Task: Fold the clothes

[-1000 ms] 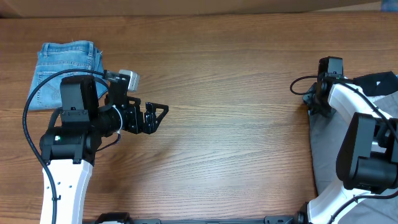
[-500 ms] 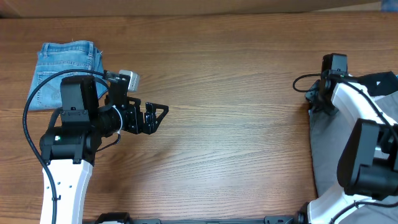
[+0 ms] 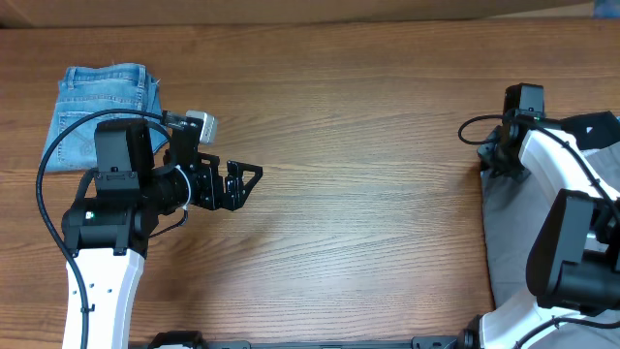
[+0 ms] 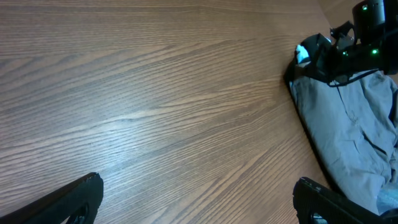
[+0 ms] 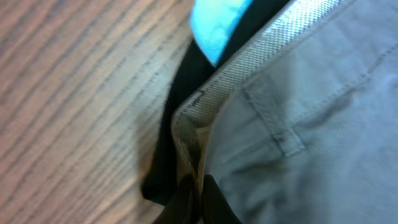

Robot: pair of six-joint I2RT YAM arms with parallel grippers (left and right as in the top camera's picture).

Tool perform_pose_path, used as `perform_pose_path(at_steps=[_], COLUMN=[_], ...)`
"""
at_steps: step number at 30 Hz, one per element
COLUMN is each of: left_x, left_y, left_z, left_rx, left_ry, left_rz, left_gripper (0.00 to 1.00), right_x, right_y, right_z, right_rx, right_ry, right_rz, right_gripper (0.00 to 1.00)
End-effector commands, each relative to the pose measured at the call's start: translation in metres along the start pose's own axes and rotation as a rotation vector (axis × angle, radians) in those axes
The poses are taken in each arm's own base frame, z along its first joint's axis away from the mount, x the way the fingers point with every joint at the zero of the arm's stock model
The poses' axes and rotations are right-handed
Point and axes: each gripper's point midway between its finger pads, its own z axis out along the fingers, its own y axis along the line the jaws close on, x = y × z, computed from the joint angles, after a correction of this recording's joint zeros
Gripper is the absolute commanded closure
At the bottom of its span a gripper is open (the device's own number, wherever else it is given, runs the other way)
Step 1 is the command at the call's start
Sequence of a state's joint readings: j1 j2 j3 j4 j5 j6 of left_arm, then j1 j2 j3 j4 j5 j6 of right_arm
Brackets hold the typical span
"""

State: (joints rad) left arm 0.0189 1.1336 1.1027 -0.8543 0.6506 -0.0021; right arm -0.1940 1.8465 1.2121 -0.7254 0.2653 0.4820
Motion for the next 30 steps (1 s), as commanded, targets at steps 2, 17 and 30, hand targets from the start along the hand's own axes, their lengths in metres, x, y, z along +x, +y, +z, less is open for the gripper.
perform_pose_path(at_steps=[2,17,30], left_x=[-0.007,-0.023,-0.082], left_y=[-0.004,-0.018,-0.007], left_z=[-0.003,-0.015,-0.107], left_rx=[0.001,0.07,-0.183], left_ry=[-0.01,-0.059,-0.237], left_rz=[0.002,-0.011,0.036], left_gripper=[0.0,0.0,0.0], right_x=[-0.032,-0.049,0.126], right_y=[-0.001,0.116,0.223], right_z=[-0.045,-0.295,-0.379], right_rx=[-0.084,-0.635,-0.839], right_ry=[-0.097,-0.399,-0.433], right_rz=[0.076,-0.234,-0.637], right_gripper=[0.96,0.96,0.22])
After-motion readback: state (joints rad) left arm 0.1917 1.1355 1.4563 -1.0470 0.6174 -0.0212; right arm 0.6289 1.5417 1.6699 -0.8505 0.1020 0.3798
